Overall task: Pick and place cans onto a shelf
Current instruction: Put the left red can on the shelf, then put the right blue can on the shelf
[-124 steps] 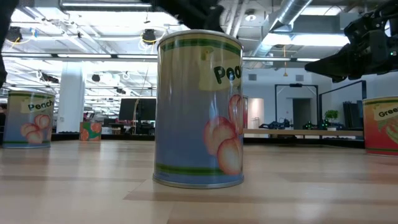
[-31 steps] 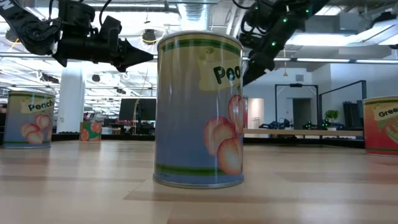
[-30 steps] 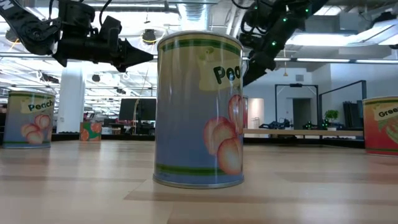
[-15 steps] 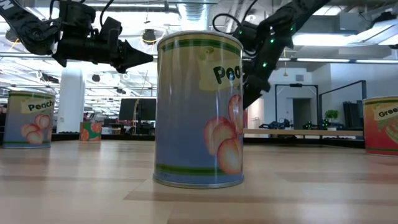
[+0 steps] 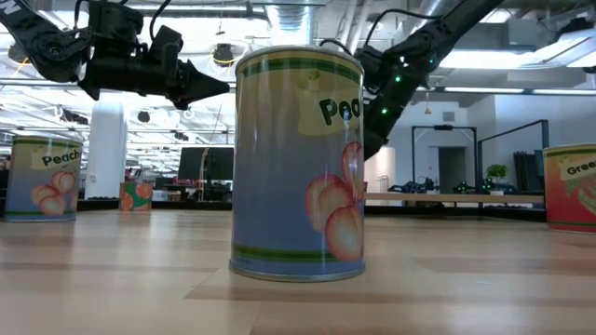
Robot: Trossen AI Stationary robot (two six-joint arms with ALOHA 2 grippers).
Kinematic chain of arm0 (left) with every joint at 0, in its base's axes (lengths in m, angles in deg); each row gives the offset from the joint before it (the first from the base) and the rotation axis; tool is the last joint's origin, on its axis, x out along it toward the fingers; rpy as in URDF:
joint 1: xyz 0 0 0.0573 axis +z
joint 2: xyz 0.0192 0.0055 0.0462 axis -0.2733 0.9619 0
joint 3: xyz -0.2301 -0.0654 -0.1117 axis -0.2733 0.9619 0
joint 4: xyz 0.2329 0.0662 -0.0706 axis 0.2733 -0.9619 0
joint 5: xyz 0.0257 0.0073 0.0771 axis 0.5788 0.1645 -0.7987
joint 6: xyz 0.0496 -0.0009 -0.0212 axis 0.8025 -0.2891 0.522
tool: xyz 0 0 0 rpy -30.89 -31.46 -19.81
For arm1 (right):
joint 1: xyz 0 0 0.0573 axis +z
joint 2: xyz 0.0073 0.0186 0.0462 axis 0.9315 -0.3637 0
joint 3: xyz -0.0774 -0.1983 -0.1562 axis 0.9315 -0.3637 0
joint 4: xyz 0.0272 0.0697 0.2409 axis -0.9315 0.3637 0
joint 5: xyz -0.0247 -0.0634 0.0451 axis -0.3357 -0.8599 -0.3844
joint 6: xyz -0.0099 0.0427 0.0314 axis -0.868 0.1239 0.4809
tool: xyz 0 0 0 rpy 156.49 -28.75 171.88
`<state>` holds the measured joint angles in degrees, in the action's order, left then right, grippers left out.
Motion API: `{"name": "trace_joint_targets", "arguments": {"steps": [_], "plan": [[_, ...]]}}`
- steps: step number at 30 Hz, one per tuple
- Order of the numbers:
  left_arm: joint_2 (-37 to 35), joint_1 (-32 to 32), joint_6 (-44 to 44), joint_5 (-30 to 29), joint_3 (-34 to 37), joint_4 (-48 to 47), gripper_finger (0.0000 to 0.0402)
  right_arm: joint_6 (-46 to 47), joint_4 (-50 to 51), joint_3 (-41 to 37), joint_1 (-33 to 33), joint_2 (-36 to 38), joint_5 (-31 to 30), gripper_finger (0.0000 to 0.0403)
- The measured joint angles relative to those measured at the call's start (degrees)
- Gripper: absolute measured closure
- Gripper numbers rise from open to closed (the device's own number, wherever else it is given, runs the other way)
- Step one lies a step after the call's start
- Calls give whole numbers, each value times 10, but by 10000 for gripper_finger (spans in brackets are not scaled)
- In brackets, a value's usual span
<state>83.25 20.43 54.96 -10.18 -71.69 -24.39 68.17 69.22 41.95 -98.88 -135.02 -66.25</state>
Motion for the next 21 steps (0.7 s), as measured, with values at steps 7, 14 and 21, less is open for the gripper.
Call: {"name": "trace_joint_targets", "arguments": {"steps": [7,14,21], "plan": [[0,0,-1,-2,0,-2,400,16,-21,-1,-20,-1,-4,392],[0,0,0,-5,0,-12,400,21,-36,-1,-34,1,-4,389],[0,0,0,-5,0,-16,400,25,42,-9,-20,94,14,398]]}}
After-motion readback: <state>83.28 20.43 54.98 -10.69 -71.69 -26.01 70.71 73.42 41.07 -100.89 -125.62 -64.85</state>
